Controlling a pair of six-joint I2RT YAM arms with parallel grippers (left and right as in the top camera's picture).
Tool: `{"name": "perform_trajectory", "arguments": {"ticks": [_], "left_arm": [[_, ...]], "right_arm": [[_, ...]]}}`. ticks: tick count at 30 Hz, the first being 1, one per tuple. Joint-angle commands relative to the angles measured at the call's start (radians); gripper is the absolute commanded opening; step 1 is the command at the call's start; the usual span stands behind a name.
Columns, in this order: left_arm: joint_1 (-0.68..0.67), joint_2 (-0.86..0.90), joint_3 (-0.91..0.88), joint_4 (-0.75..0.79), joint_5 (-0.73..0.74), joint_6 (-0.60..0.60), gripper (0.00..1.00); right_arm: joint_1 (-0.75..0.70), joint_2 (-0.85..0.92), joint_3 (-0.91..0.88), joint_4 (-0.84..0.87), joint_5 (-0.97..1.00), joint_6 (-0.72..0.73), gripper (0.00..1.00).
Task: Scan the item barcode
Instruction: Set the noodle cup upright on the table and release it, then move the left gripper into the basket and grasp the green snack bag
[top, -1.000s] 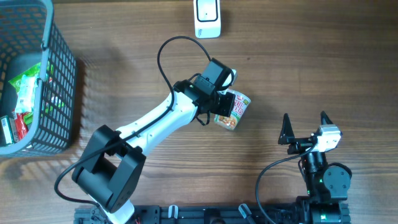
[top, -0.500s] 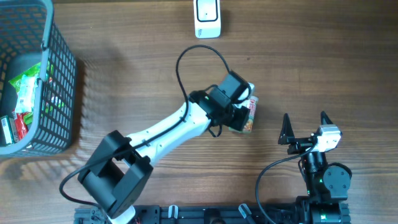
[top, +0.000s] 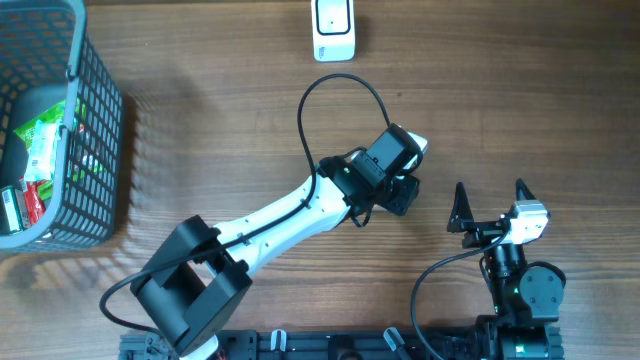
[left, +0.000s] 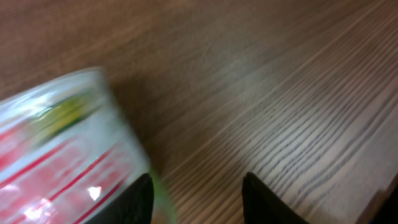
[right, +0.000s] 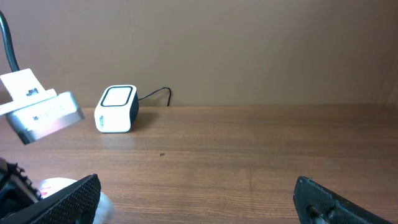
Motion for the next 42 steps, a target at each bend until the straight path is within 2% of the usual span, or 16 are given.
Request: {"name": "perform_trajectory", "arguments": {"ticks": [1, 7, 12, 15, 24, 27, 31, 36, 39, 42], "left_arm": [[-0.001, -0.004, 0.005, 0.014, -0.017, -0.002, 0.45], [0.036, -0.079, 0.043, 0.006, -0.017, -0.039, 0.51], [0.139, -0.204, 0.054, -0.016, -0.028, -0.16, 0.66], [0.238, -0.274, 0.054, -0.092, -0.028, -0.206, 0.74], [0.516, -0.32, 0.054, -0.445, -0.043, -0.178, 0.99], [0.579, -0.328, 0.054, -0.513, -0.043, -0.175, 1.0], [0.634, -0.398, 0.073, -0.491, -0.042, -0.174, 1.0], [0.726, -0.473, 0.263, -0.559, -0.044, -0.156, 1.0], [0.827, -0.471, 0.43, -0.624, -0.11, -0.155, 1.0], [0.979, -0.471, 0.516, -0.601, -0.246, -0.156, 1.0]], "right_arm": [[-0.003, -0.006, -0.001, 0.003, 0.002, -0.009, 1.0], [-0.003, -0.006, -0.001, 0.003, 0.002, -0.009, 1.0], [-0.003, -0.006, -0.001, 0.003, 0.002, -0.009, 1.0], [-0.003, -0.006, -0.001, 0.003, 0.002, -0.009, 1.0], [-0.003, -0.006, -0.001, 0.003, 0.002, -0.008, 1.0], [-0.003, -0.006, -0.001, 0.003, 0.002, -0.008, 1.0], [-0.003, -0.006, -0.001, 0.003, 0.002, -0.008, 1.0], [-0.003, -0.006, -0.001, 0.003, 0.002, -0.009, 1.0], [-0.003, -0.006, -0.001, 0.003, 0.002, -0.008, 1.0], [-0.003, -0.006, -0.001, 0.003, 0.002, -0.008, 1.0]]}}
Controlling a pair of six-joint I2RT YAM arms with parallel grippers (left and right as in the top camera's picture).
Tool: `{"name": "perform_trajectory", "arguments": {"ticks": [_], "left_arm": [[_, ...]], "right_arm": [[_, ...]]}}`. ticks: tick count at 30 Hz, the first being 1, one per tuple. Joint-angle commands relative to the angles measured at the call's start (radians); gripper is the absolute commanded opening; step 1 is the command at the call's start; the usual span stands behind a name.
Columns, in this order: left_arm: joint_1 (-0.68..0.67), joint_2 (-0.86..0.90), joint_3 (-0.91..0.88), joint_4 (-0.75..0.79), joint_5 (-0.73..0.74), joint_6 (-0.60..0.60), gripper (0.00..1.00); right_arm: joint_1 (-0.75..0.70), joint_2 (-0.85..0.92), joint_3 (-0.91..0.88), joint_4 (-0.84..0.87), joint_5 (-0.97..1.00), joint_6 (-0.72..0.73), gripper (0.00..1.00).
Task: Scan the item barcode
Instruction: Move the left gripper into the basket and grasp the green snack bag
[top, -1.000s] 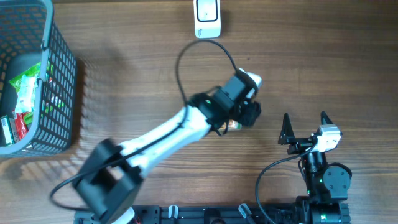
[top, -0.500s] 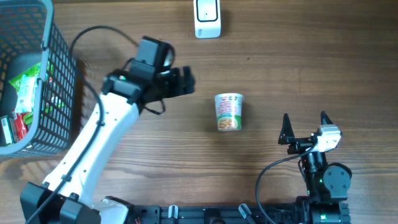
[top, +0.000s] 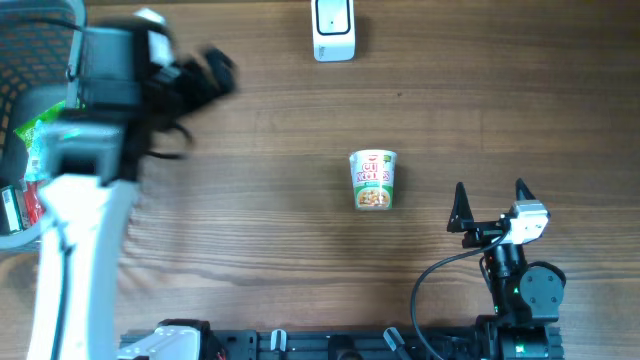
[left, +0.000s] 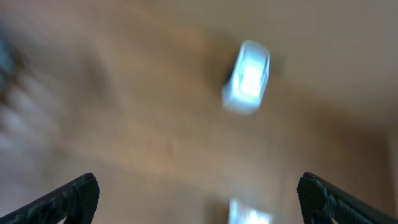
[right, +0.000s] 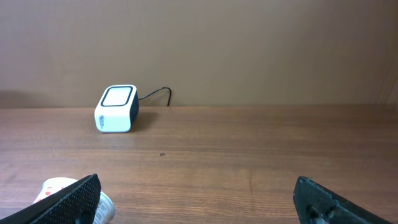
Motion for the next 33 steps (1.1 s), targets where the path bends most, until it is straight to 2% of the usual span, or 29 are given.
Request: {"name": "perform_trajectory", "arguments": {"ticks": [1, 4, 5, 9, 12, 19, 27, 33], "left_arm": [[0.182, -0.023, 0.09, 0.027, -0.19, 0.016, 1.0], [0.342, 0.002, 0.09, 0.066, -0.291, 0.016, 1.0], [0.433, 0.033, 0.09, 0.07, -0.321, 0.017, 1.0], [0.574, 0.12, 0.09, 0.048, -0.323, 0.028, 1.0], [0.638, 0.208, 0.09, 0.02, -0.293, 0.143, 1.0], [0.672, 0.463, 0.09, 0.023, -0.219, 0.383, 1.0], [0.675, 0.653, 0.09, 0.055, -0.192, 0.427, 1.0], [0.677, 0.743, 0.09, 0.078, -0.173, 0.548, 1.0]], "right_arm": [[-0.003, -0.006, -0.001, 0.003, 0.002, -0.008, 1.0], [-0.003, -0.006, -0.001, 0.003, 0.002, -0.009, 1.0], [-0.003, -0.006, -0.001, 0.003, 0.002, -0.008, 1.0], [-0.003, -0.006, -0.001, 0.003, 0.002, -0.008, 1.0], [-0.003, -0.006, -0.001, 0.003, 0.002, -0.008, 1.0], [-0.003, -0.006, -0.001, 0.003, 0.002, -0.008, 1.0], [-0.003, -0.006, -0.001, 0.003, 0.002, -0.008, 1.0], [-0.003, -0.006, -0.001, 0.003, 0.002, -0.009, 1.0]]}}
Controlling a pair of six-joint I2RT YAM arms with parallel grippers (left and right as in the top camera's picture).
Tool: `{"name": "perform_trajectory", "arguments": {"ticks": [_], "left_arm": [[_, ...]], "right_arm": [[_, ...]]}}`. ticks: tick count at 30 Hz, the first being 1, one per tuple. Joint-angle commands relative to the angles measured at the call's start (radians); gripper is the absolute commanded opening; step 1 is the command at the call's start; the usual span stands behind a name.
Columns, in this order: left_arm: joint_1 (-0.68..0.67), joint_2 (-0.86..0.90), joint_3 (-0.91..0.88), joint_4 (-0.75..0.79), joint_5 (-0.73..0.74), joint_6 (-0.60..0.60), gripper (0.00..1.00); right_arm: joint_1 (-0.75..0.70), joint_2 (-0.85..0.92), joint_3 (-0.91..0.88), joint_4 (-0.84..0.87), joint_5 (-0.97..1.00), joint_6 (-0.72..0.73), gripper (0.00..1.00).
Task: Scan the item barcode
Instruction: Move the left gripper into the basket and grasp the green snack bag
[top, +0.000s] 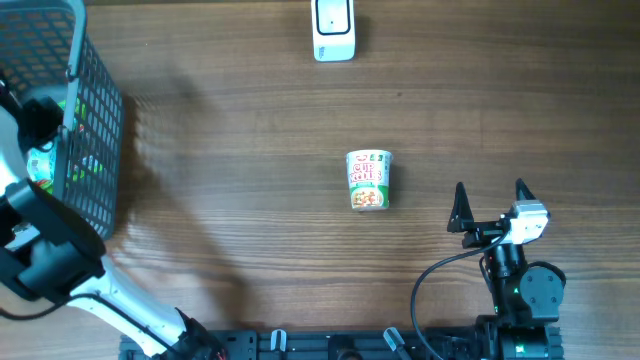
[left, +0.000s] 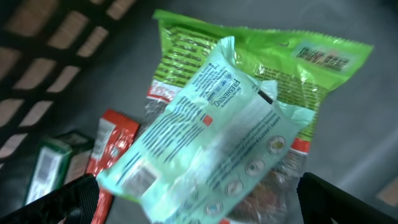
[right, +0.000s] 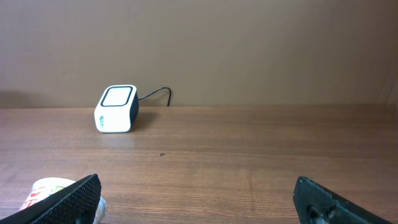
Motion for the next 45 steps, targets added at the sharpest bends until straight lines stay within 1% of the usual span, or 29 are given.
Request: {"name": "perform_trajectory", "arguments": {"ticks": [1, 7, 12, 20, 26, 40, 42, 43, 45], "left_arm": [[0.009, 0.05, 0.001, 0.01, 0.048, 0.126, 1.0], [0.055, 0.055, 0.001, 0.022, 0.204, 0.133, 1.0], [0.095, 0.055, -0.006, 0.029, 0.242, 0.131, 1.0], [0.114, 0.066, -0.019, 0.049, 0.246, 0.126, 1.0], [0.114, 0.096, -0.076, 0.097, 0.286, 0.127, 1.0], [0.114, 0.186, -0.079, 0.107, 0.323, 0.127, 1.0], [0.114, 0.186, -0.077, 0.112, 0.324, 0.127, 0.83], [0.114, 0.185, -0.075, 0.111, 0.324, 0.127, 0.73], [0.114, 0.181, -0.069, 0.111, 0.324, 0.127, 0.33]], "right_arm": [[-0.003, -0.006, -0.001, 0.003, 0.002, -0.009, 1.0], [-0.003, -0.006, -0.001, 0.003, 0.002, -0.008, 1.0], [-0.003, -0.006, -0.001, 0.003, 0.002, -0.008, 1.0], [-0.003, -0.006, -0.001, 0.003, 0.002, -0.009, 1.0], [-0.003, -0.006, -0.001, 0.003, 0.002, -0.008, 1.0], [-0.003, -0.006, -0.001, 0.003, 0.002, -0.008, 1.0], [-0.003, -0.006, -0.001, 0.003, 0.002, -0.008, 1.0], [-0.003, -0.006, -0.001, 0.003, 0.002, -0.008, 1.0], [-0.003, -0.006, -0.001, 0.003, 0.002, -0.009, 1.0]]}}
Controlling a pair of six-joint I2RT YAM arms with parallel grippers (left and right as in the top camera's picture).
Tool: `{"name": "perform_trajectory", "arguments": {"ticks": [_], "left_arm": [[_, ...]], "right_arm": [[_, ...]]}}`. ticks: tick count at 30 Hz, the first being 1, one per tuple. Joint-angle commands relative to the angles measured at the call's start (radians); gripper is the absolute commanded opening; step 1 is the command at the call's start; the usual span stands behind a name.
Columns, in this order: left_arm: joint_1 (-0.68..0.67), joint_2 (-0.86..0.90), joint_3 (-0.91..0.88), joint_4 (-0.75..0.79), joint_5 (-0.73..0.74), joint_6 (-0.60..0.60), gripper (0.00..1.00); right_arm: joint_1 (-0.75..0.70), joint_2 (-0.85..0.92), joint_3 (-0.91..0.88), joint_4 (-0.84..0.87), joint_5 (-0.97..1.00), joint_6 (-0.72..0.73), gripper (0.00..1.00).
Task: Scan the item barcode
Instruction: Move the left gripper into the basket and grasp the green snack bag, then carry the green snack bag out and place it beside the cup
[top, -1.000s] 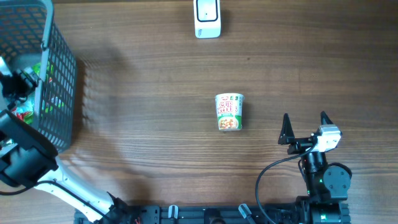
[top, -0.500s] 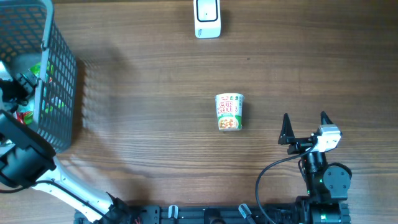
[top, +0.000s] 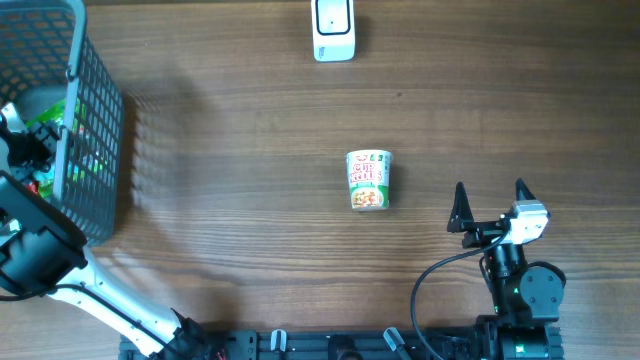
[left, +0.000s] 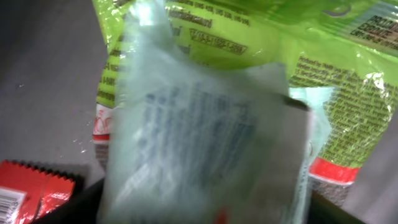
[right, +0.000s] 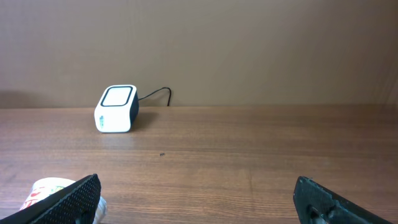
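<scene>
My left gripper (left: 199, 214) is down inside the grey mesh basket (top: 100, 150), open. Its dark fingers (left: 69, 208) stand at either side of a pale translucent printed bag (left: 205, 149), which fills the left wrist view and lies on a green packet (left: 348, 81). Whether the fingers touch the bag I cannot tell. In the overhead view the left gripper (top: 18, 150) sits at the basket's left side. A cup of noodles (top: 367, 180) lies on its side mid-table. The white scanner (top: 333, 30) stands at the far edge. My right gripper (top: 490, 208) rests open, nothing in it.
A red packet (left: 31, 186) lies beside the pale bag in the basket. The basket's mesh walls close in around the left gripper. The scanner (right: 116, 109) with its cable and the cup (right: 50, 190) also show in the right wrist view.
My left gripper has come down closer to the pale bag in the basket, which now fills its view. The cup, the scanner and the right arm have not moved.
My left gripper was at the cup of noodles mid-table. Then the cup lay alone on the table and the left arm was over by the basket. Then the gripper hung open above the packets in the basket, and now it is low over the pale bag.
</scene>
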Motion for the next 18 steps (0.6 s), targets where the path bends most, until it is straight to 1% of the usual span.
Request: {"name": "perform_trajectory", "arguments": {"ticks": [1, 2, 3, 7, 11, 13, 15, 18], "left_arm": [[-0.001, 0.054, -0.006, -0.008, 0.02, 0.003, 0.2], [-0.001, 0.046, 0.0, -0.008, 0.02, 0.003, 0.08], [-0.001, 0.036, 0.007, -0.009, 0.02, 0.003, 0.04], [-0.001, -0.036, 0.048, -0.011, 0.019, -0.028, 0.04], [-0.001, -0.169, 0.104, -0.011, 0.02, -0.087, 0.04], [-0.002, -0.264, 0.134, -0.009, 0.019, -0.114, 0.04], [-0.002, -0.357, 0.148, 0.001, 0.019, -0.159, 0.04], [-0.003, -0.506, 0.149, 0.015, 0.019, -0.263, 0.04]], "right_arm": [[-0.003, -0.006, -0.001, 0.003, 0.002, -0.009, 1.0], [-0.003, -0.006, -0.001, 0.003, 0.002, -0.009, 1.0], [-0.003, -0.006, -0.001, 0.003, 0.002, -0.009, 1.0], [-0.003, -0.006, -0.001, 0.003, 0.002, -0.008, 1.0], [-0.003, -0.006, -0.001, 0.003, 0.002, -0.009, 1.0], [-0.003, -0.006, -0.001, 0.003, 0.002, -0.009, 1.0], [-0.003, -0.006, -0.001, 0.003, 0.002, -0.008, 1.0], [-0.003, -0.006, -0.001, 0.003, 0.002, -0.009, 1.0]]}}
